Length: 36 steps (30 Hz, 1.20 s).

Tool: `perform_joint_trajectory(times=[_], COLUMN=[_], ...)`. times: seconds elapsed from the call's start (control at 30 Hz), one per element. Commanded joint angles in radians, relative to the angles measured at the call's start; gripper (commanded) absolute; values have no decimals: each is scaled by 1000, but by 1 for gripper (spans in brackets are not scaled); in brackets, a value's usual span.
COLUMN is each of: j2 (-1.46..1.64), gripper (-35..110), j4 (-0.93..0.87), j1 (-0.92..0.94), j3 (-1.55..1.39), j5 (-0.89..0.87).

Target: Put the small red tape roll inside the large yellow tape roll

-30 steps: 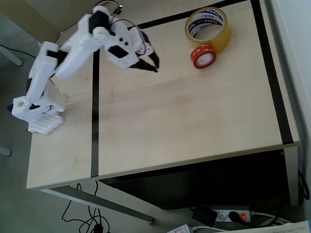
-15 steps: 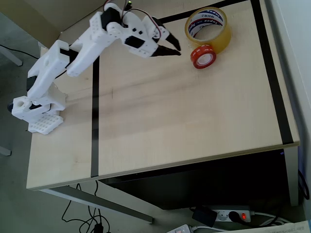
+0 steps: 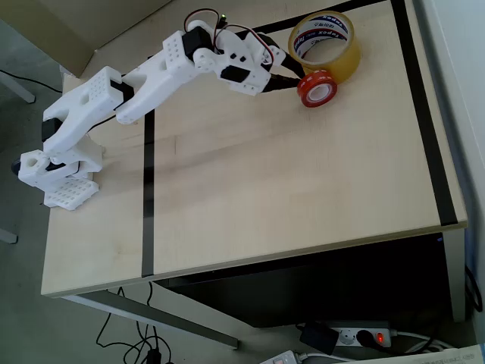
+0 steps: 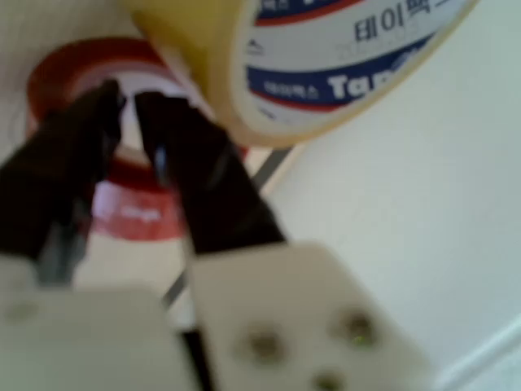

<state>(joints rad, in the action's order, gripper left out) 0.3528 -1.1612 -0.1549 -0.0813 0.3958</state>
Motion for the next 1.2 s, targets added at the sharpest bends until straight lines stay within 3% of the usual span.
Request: perform_joint_trajectory(times=[0.0,1.17], j2=[75,58], gripper=[0,0], j4=[91,89], j1=[0,81], j3=[69,120], j5=[18,31])
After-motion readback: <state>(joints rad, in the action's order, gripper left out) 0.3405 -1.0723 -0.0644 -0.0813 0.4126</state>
